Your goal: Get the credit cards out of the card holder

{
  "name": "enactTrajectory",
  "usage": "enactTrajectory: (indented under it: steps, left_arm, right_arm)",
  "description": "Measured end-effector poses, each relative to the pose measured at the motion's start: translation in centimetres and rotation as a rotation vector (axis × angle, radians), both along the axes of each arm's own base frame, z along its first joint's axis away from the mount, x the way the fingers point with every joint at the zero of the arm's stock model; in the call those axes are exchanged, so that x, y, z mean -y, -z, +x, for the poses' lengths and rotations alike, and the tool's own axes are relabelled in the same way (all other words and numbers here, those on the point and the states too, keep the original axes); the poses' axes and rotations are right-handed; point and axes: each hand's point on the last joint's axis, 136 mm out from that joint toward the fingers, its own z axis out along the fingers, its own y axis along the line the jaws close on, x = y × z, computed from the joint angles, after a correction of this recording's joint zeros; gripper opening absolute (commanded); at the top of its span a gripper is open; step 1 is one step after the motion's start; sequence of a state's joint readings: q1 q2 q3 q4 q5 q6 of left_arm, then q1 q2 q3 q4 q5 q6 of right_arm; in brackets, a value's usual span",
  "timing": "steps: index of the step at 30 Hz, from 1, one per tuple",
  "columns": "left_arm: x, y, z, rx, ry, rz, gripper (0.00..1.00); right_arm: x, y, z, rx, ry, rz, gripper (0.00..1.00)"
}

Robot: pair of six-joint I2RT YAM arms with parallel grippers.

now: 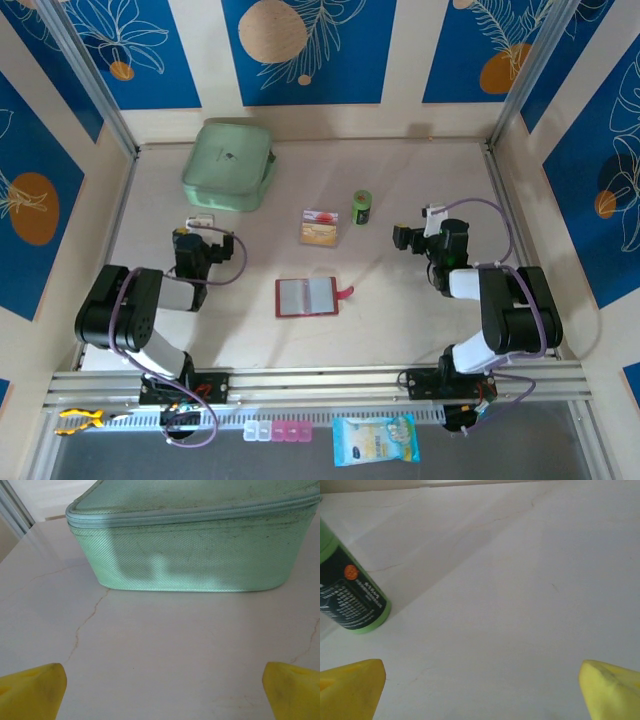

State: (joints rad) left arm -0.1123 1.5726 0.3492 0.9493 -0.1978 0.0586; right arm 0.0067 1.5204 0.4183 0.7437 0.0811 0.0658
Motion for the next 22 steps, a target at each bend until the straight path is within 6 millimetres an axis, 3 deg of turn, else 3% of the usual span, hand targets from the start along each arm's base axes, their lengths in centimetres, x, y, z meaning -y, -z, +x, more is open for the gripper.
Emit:
enactTrajectory:
  steps: [22]
  left_arm:
    - [-0.26, -0.2, 0.37, 0.002, 0.078, -0.118, 1.0]
  right_arm:
    - [-0.07, -0.52, 0.11, 0.016, -0.019, 0.043, 0.99]
